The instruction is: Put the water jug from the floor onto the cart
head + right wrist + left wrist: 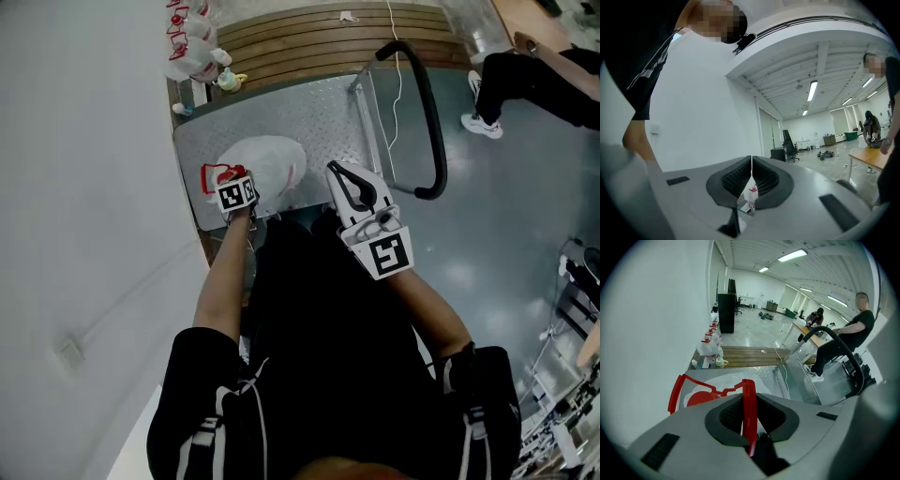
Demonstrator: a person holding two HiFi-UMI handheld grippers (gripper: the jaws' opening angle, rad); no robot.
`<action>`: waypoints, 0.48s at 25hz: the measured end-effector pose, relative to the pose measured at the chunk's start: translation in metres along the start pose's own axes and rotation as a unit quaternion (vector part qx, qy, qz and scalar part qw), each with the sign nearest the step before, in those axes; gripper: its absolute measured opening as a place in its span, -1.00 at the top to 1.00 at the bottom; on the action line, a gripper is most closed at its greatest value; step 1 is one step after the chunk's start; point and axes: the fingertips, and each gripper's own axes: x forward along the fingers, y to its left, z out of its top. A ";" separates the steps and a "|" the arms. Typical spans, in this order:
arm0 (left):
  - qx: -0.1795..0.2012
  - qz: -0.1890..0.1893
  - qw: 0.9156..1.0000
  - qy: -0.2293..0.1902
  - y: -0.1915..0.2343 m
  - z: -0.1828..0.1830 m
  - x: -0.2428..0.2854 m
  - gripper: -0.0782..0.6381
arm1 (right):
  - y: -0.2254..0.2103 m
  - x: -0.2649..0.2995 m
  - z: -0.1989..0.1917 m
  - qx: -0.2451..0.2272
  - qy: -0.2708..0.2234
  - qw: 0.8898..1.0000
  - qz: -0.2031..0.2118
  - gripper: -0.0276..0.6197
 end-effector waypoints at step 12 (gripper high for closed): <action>0.017 -0.014 1.000 0.022 -0.022 0.022 0.040 0.60 | -0.024 -0.009 -0.006 -0.005 0.022 1.000 -0.017 0.86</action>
